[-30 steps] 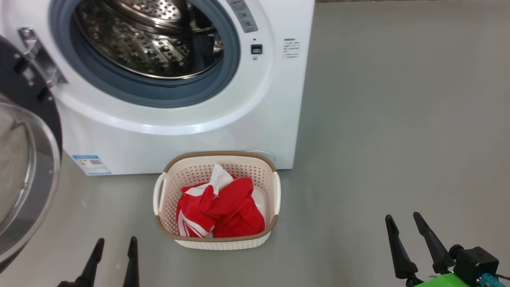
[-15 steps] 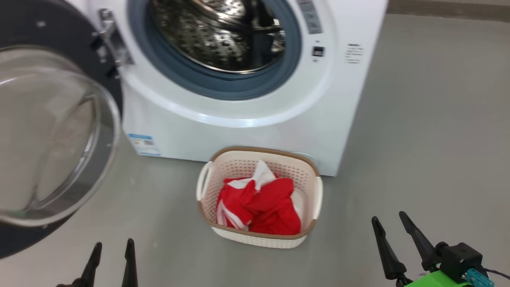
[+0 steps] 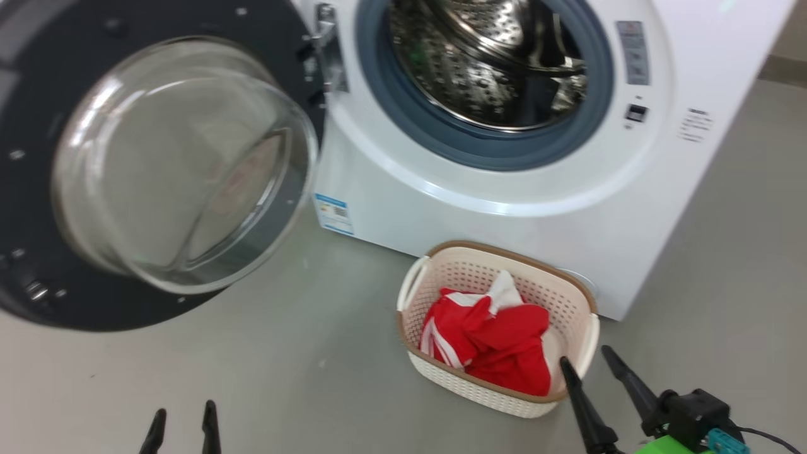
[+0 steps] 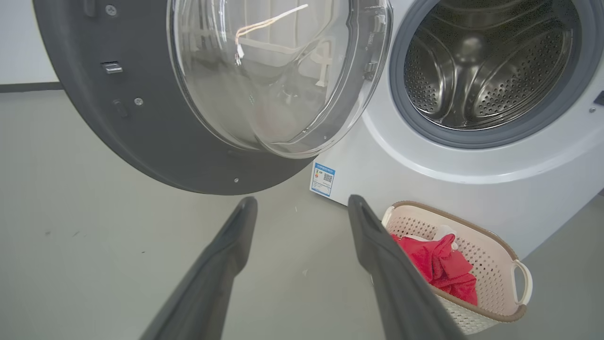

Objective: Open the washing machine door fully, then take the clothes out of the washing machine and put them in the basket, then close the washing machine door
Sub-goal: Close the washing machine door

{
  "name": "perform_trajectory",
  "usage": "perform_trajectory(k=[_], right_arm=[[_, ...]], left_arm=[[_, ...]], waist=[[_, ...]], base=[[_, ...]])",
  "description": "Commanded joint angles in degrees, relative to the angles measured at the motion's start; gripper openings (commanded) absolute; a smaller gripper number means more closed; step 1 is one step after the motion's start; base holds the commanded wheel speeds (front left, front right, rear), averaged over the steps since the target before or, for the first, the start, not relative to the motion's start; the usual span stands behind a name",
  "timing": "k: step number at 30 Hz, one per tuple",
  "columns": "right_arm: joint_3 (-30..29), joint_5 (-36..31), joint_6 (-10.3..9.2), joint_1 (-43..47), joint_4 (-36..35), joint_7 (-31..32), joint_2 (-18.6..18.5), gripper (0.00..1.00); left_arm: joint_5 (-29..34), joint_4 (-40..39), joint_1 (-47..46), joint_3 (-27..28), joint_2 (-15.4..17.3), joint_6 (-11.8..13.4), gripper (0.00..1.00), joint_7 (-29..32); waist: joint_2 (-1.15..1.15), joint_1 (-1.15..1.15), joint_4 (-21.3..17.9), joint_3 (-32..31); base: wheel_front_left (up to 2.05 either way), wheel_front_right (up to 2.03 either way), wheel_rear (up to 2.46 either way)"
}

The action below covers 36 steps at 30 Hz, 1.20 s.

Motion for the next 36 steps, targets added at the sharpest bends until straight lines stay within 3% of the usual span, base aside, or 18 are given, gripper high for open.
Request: perform_trajectory(k=[1,10,19,20,21,22,23,30,36], right_arm=[[1.51,0.55,0.28,-2.58,-1.14,-0.38,-0.70,1.00],[4.91,1.57,0.28,-5.24,0.46,-0.38,-1.50,1.00],[5.65,2.08,0.28,-4.51,0.63,-0.38,-1.27,1.00],[5.67,2.10,0.28,-4.38,0.61,-0.38,-1.24,1.00],[5.67,2.11,0.28,-4.25,0.59,-0.38,-1.19,1.00],[5.62,2.11,0.28,-4.12,0.55,-0.38,-1.13,1.00],[5.52,2.08,0.28,-4.00,0.48,-0.38,-1.07,1.00],[4.26,1.67,0.28,-3.06,0.13,-0.38,-0.55,1.00],[2.96,1.24,0.28,-2.56,-0.14,-0.38,-0.17,1.00]], left_arm=[[-0.27,-1.53,-0.31,1.82,0.59,0.46,1.00,-0.54],[-2.11,-4.05,1.64,1.15,0.59,2.39,1.00,-0.54],[-3.09,-5.43,2.07,0.83,0.59,2.72,1.00,-0.54],[-3.40,-5.87,1.90,1.03,0.59,2.57,0.95,-0.54],[-3.53,-6.33,1.70,1.20,0.59,2.38,0.64,-0.54],[-3.36,-6.98,1.39,1.36,0.59,2.15,0.21,-0.54],[-3.32,-7.84,0.92,1.65,0.59,1.88,0.00,-0.54],[-1.64,-16.71,-6.59,7.76,1.60,-2.37,0.00,-0.54],[-2.48,-19.51,-19.37,13.79,8.13,-5.17,0.00,-0.54]], waist=[[0.00,0.00,2.87,-0.95],[0.00,0.00,3.46,-0.63],[0.00,0.00,3.14,-1.38],[0.00,0.00,3.10,-1.39],[0.00,0.00,3.07,-1.38],[0.00,0.00,3.04,-1.33],[0.00,0.00,3.04,-1.22],[0.00,0.00,3.05,-0.35],[0.00,0.00,3.09,0.72]], base=[[0.00,0.00,0.00],[0.00,0.00,0.00],[0.00,0.00,0.00],[0.00,0.00,0.00],[0.00,0.00,0.00],[0.00,0.00,0.00],[0.00,0.00,0.00],[0.00,0.00,0.00],[0.00,0.00,0.00]])
